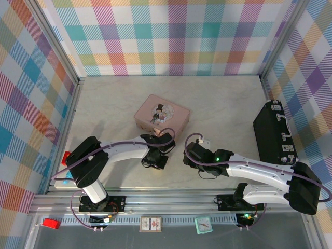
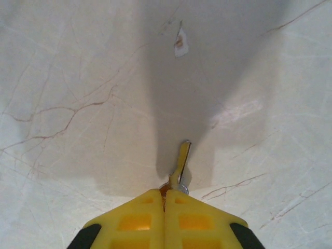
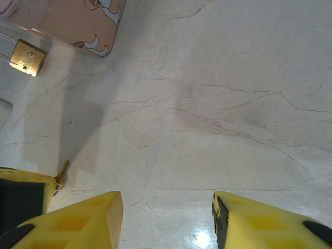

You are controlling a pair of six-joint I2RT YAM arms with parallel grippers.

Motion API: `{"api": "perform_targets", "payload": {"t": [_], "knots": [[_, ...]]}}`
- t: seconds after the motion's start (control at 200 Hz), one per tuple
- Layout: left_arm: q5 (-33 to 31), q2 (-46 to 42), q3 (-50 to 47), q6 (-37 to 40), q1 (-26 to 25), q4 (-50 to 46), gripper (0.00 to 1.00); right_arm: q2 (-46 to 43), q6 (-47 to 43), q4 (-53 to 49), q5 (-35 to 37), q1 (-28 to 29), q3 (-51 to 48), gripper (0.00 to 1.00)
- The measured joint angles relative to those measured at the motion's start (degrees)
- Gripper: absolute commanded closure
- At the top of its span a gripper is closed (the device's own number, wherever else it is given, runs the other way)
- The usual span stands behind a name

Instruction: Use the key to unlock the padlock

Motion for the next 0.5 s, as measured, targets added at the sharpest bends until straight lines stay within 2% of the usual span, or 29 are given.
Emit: {"api": "perform_targets", "payload": {"t": [0.21,0.5], "knots": [[1.33,-4.96,-3.3,-4.9,0.72,6.36,1.0,-0.04,0.39,4.35,-1.75,-0.02,-1.55,0.5],[0.24,-20.79,-9.4,-19.52,2.4,20.37,1.0,-0.17,6.45,18.01,-6.12,-0.02,-6.6,0.51]]}}
